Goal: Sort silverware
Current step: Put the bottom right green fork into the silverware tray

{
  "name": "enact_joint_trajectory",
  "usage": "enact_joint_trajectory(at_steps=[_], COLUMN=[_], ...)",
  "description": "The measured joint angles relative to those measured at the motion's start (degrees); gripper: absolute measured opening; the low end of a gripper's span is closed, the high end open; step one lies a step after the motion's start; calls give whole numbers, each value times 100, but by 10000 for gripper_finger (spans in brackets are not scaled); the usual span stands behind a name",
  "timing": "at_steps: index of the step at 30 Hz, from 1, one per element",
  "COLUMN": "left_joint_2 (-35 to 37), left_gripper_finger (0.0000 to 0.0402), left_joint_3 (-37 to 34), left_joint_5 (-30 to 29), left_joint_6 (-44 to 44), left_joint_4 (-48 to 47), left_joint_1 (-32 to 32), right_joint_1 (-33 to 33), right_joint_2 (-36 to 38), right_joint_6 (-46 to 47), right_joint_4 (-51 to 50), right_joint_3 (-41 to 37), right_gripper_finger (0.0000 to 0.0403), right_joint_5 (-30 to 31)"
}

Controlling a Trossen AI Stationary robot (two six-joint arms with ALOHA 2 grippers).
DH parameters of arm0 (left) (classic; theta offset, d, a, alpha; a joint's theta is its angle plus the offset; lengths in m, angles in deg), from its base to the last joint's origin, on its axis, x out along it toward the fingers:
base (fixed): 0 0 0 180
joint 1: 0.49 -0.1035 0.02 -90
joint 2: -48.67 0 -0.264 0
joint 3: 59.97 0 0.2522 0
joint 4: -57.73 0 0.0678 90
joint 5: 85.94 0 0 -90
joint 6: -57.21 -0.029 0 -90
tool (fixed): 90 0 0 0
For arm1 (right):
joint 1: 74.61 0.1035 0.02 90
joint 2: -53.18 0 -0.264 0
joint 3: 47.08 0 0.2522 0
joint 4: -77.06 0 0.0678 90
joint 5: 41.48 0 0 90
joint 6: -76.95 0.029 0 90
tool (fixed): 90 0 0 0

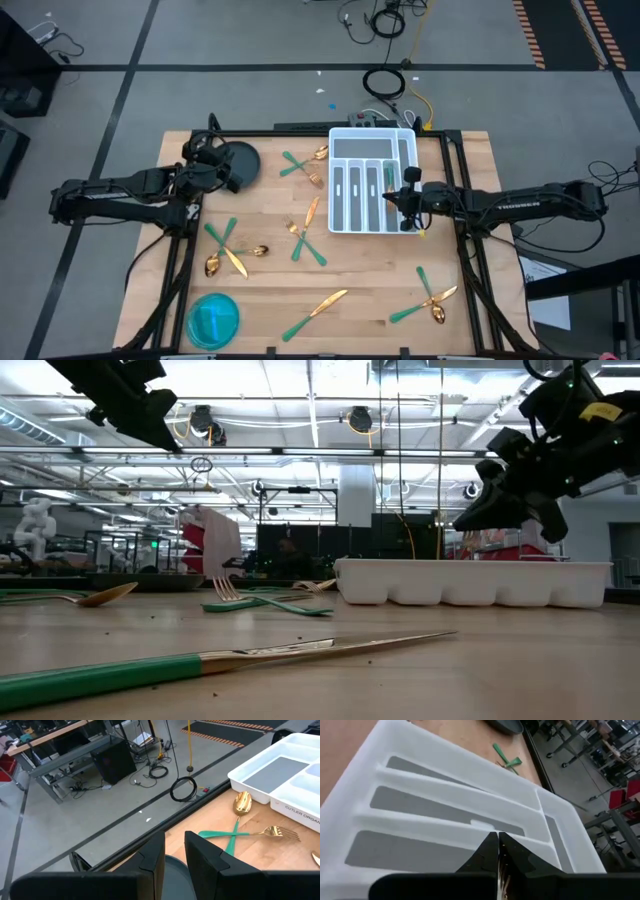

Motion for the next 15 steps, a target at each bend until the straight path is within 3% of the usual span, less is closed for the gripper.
enact_joint_trajectory(at_steps=[15], left_joint_2=[0], left_gripper_finger=[83], left_joint_3=[0], left_joint_5=[0], left_joint_6=[-4], left_joint_4=[0], left_joint_1=[0], right_joint_1=[-394], right_joint_2=[0], right_joint_6=[-114], right_joint_4=[1123], right_joint_3=[-786], right_gripper_finger=[0], right_joint_5=[-490])
